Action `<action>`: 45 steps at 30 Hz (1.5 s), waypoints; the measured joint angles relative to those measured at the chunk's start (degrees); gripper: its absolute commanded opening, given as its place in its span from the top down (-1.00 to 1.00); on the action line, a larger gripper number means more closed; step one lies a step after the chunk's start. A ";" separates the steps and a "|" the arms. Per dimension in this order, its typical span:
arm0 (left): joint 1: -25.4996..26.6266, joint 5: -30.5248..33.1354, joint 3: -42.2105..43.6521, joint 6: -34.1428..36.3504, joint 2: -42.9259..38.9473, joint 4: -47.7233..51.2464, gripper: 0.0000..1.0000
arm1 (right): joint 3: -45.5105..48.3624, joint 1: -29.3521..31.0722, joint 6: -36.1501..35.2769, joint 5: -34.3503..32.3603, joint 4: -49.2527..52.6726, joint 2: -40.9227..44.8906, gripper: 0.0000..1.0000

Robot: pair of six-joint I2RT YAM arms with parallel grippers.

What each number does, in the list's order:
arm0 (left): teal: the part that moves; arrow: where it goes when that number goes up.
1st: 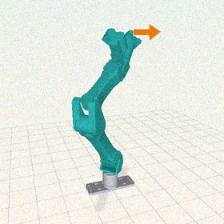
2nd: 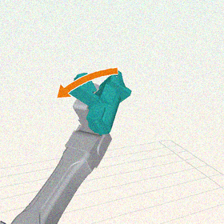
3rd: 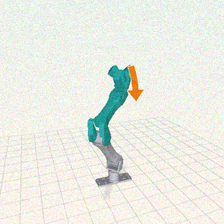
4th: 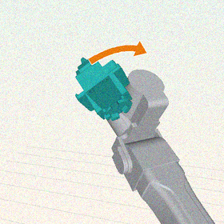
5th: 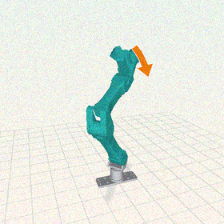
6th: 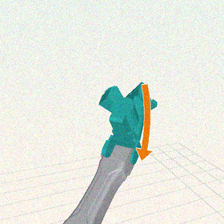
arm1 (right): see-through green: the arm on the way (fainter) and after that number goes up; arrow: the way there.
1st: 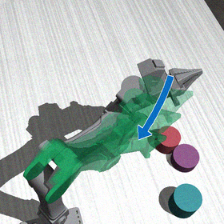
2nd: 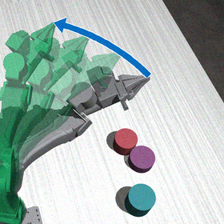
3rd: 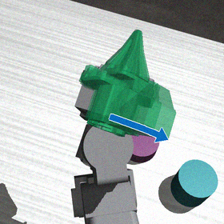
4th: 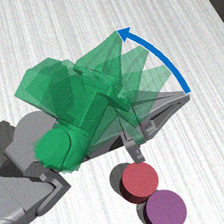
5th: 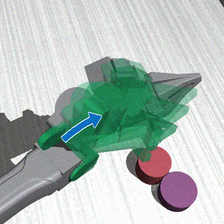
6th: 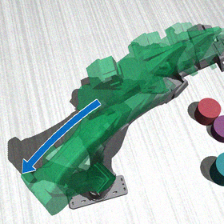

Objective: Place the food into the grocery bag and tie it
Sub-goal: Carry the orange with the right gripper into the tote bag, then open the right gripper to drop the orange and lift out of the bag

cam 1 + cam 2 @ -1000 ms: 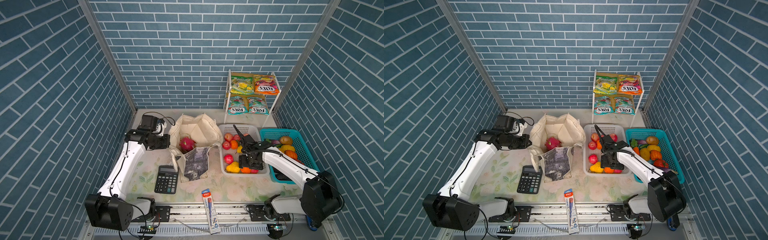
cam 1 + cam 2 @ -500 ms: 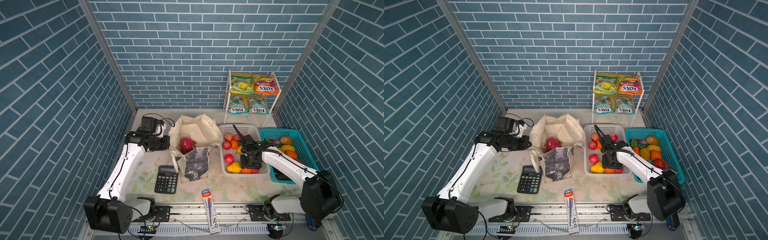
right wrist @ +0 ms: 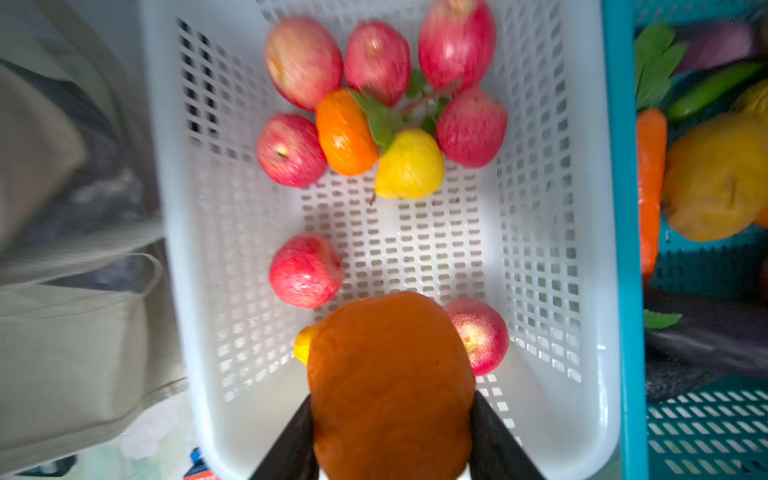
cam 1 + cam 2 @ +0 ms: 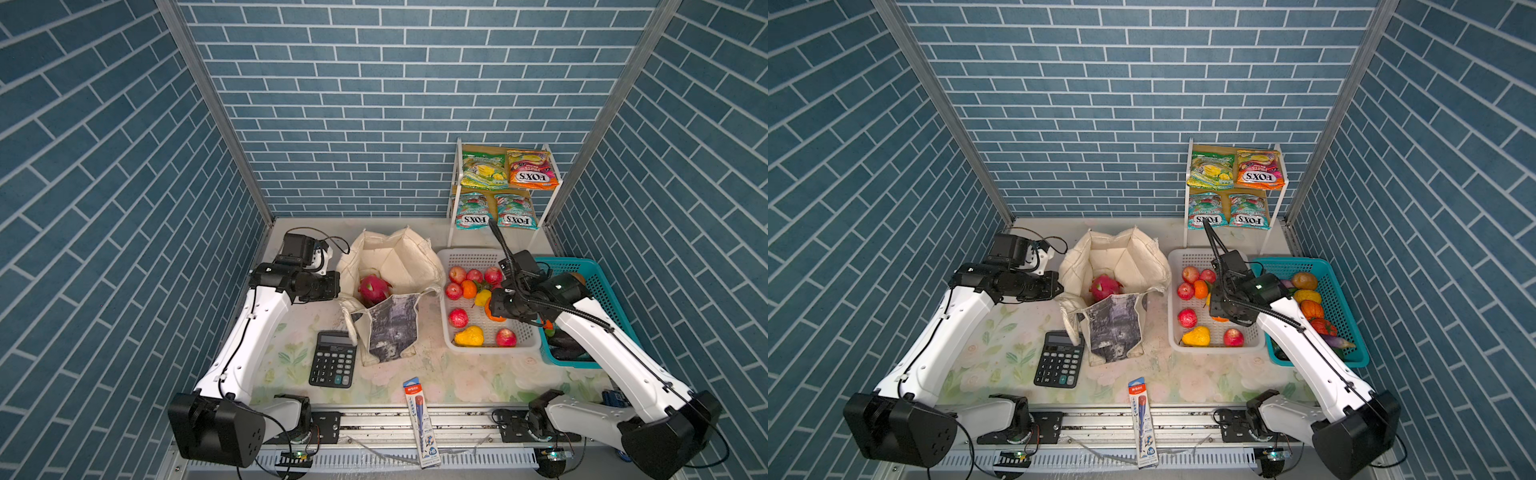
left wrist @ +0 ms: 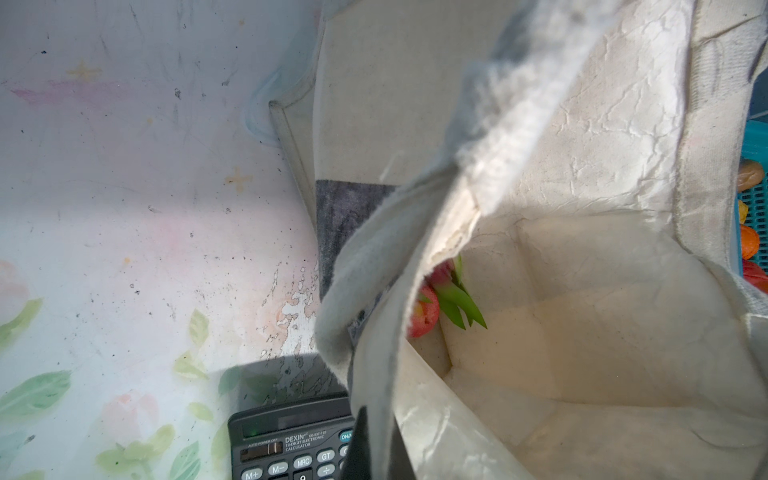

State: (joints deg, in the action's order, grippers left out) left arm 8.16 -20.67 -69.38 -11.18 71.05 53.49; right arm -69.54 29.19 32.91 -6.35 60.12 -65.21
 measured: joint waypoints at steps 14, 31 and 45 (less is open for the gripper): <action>0.00 -1.46 0.11 -0.98 0.00 -1.11 1.00 | -21.51 9.84 -1.16 9.90 -13.35 -9.25 0.09; 0.02 -2.62 -0.04 -2.12 -0.22 -1.44 1.00 | -39.69 19.15 -0.72 15.04 -17.59 -45.40 0.09; 0.02 -3.65 -0.13 -3.15 0.02 -1.99 1.00 | -39.69 21.70 -1.53 15.82 -17.51 -53.05 0.06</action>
State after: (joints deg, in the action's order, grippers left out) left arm 8.19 -24.32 -69.52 -14.33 71.07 51.51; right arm -109.23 50.89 31.38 9.47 42.61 -118.26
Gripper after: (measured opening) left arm 0.054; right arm 0.501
